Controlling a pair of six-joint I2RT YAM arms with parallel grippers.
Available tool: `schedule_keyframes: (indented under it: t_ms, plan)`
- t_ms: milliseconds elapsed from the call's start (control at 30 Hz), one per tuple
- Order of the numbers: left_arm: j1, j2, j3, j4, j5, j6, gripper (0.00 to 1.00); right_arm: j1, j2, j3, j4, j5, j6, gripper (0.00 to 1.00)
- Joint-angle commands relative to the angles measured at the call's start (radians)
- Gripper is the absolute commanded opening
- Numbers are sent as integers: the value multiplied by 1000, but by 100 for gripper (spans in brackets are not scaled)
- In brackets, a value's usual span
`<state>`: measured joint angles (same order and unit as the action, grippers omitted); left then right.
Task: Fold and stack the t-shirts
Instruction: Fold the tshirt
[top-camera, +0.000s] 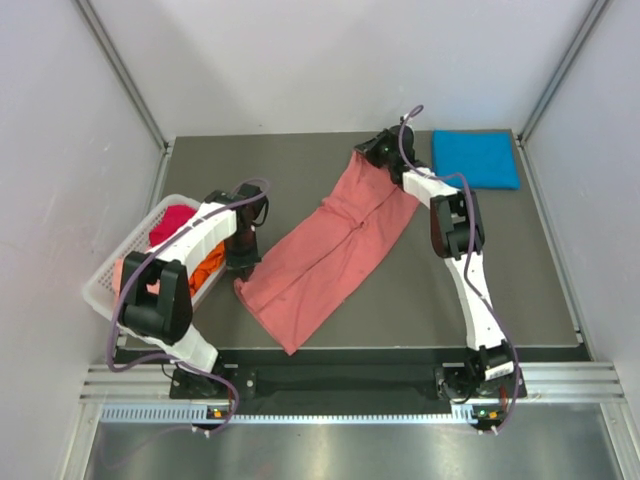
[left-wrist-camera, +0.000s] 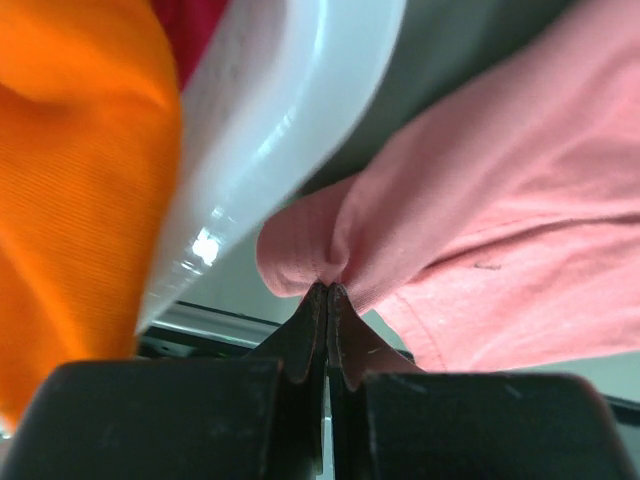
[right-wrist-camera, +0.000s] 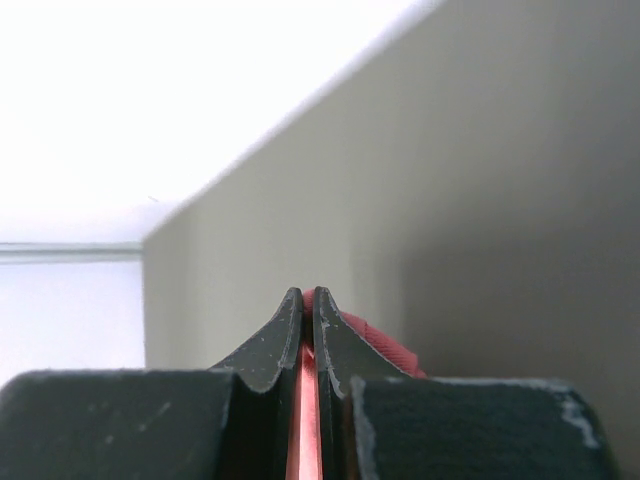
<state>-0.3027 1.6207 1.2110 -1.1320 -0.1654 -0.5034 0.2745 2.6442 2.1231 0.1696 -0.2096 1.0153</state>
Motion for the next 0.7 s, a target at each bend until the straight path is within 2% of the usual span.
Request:
schedule_keyframes:
  t_ms: [0, 200, 300, 367, 433, 467, 500, 567, 600, 667]
  plan:
    - [-4, -62, -30, 21, 67, -43, 0, 31, 48, 126, 148, 71, -4, 0]
    - [-4, -55, -88, 40, 53, -54, 0, 57, 143, 276, 195, 192, -41, 0]
    - [-4, -30, -111, 49, 27, -47, 0, 57, 175, 319, 212, 205, -64, 1]
    - [-4, -12, -120, 44, -9, -49, 0, 57, 181, 321, 235, 230, -81, 8]
    - [-4, -7, -117, 38, -31, -50, 7, 57, 178, 316, 238, 214, -116, 20]
    - [-4, -8, -113, 35, -42, -50, 16, 55, 166, 313, 232, 216, -129, 24]
    - [-4, -12, -105, 28, -61, -53, 17, 52, 152, 305, 228, 170, -156, 33]
    - [-6, -21, -100, 14, -85, -52, 20, 40, 79, 212, 244, 109, -167, 44]
    - [-6, -25, -100, 11, -114, -53, 22, 34, 48, 96, 289, 46, -175, 55]
    - [-7, -48, -96, 17, -137, -54, 23, 25, -48, -12, 315, 9, -208, 59]
